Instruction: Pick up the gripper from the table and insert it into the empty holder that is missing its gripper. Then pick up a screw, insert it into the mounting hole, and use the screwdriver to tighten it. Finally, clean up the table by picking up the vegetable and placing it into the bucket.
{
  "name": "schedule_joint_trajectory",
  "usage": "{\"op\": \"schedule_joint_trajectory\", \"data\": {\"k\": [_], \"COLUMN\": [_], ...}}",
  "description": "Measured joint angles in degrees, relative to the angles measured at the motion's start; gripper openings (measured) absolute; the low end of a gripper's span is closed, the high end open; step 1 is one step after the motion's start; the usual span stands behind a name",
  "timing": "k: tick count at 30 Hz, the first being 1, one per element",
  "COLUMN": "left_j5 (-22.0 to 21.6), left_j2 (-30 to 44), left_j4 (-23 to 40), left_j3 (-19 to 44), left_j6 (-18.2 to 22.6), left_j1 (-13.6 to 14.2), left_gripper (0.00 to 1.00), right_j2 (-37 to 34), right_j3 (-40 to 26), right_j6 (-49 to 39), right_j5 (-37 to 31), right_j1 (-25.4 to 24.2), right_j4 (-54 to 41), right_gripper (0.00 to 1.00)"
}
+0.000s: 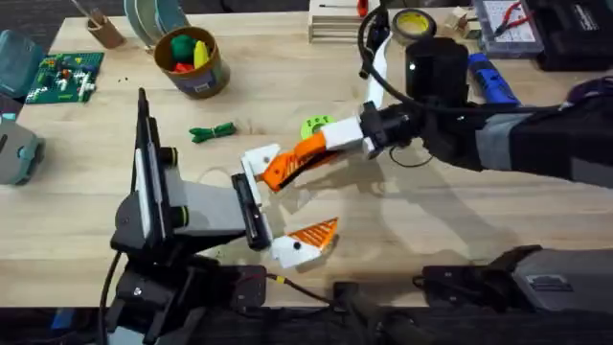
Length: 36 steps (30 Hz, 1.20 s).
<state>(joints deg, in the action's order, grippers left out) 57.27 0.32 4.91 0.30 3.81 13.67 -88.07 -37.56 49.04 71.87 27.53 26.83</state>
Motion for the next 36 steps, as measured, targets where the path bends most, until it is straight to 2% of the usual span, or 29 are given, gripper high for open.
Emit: {"op": "schedule_joint_trajectory", "data": {"k": [5, 19, 29, 36], "left_j5": [-2.2, -6.4, -7.6, -7.6], "left_j2": [0.0, 0.1, 0.1, 0.0], "left_j4": [-0.3, -0.7, -0.9, -0.9], "left_j3": [0.0, 0.0, 0.0, 0.0], "left_j6": [0.1, -0.5, -0.5, 0.3], "left_j1": [-0.1, -0.1, 0.0, 0.1], "left_gripper": [0.993, 0.994, 0.994, 0.994], "right_j2": [0.0, 0.0, 0.0, -0.1], "right_j3": [0.0, 0.0, 0.0, 0.0], "right_j6": [2.1, 2.8, 2.3, 1.9], "right_j5": [-2.9, -8.9, -13.0, -18.3], "right_j1": [0.4, 0.9, -4.1, -4.2], "right_j4": [5.0, 6.1, 5.8, 5.6], "right_gripper": [0.007, 0.007, 0.007, 0.006]}}
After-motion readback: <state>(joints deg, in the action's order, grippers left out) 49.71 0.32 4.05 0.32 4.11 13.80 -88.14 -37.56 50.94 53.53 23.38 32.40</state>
